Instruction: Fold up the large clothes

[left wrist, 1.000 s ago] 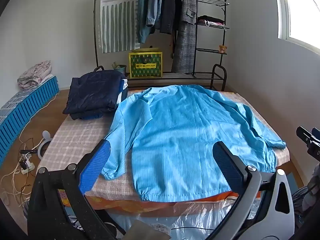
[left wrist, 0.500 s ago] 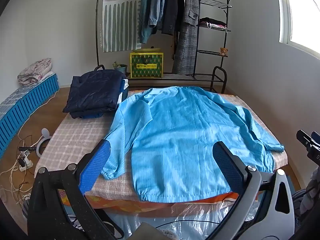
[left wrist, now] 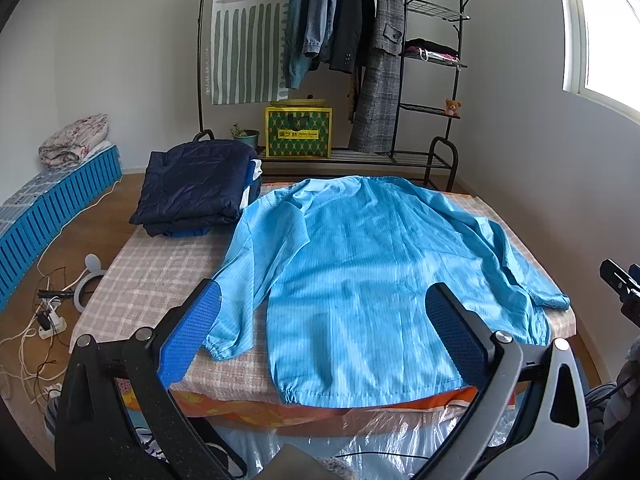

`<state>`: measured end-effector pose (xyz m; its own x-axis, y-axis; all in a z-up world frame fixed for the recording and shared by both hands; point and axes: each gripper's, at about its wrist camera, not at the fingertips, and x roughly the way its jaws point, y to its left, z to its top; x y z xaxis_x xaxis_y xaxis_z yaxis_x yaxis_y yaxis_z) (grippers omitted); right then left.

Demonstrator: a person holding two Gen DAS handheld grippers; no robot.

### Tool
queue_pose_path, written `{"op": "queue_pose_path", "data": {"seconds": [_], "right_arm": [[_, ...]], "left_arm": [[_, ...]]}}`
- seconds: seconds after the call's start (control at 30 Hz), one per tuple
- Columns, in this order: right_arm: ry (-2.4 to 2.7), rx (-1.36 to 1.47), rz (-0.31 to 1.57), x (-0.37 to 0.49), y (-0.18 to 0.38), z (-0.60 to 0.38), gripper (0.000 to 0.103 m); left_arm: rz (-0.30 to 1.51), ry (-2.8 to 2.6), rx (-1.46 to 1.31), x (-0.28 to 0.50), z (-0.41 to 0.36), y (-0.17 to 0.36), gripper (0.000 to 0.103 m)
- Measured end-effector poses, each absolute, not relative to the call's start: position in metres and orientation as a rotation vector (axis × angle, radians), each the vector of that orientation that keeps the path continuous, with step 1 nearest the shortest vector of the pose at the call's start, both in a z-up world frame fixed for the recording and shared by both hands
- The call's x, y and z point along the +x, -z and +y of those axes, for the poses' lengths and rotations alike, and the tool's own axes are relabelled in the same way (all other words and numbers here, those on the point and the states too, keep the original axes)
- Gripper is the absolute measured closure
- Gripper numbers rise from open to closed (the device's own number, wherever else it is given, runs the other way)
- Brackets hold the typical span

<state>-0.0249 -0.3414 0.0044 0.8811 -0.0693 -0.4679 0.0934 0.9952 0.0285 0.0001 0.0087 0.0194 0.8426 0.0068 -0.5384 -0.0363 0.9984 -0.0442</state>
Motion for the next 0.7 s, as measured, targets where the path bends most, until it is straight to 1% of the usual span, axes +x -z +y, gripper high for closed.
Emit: {"op": "queue_pose_path", "data": {"seconds": [0.7], "right_arm": [[0.075, 0.043, 0.481, -0.0231, -0.0070, -0.3333, 0.000]], "left_arm": [[0.578, -0.040, -0.070, 0.0019, 0.0158, -0.0112, 0.000]]}}
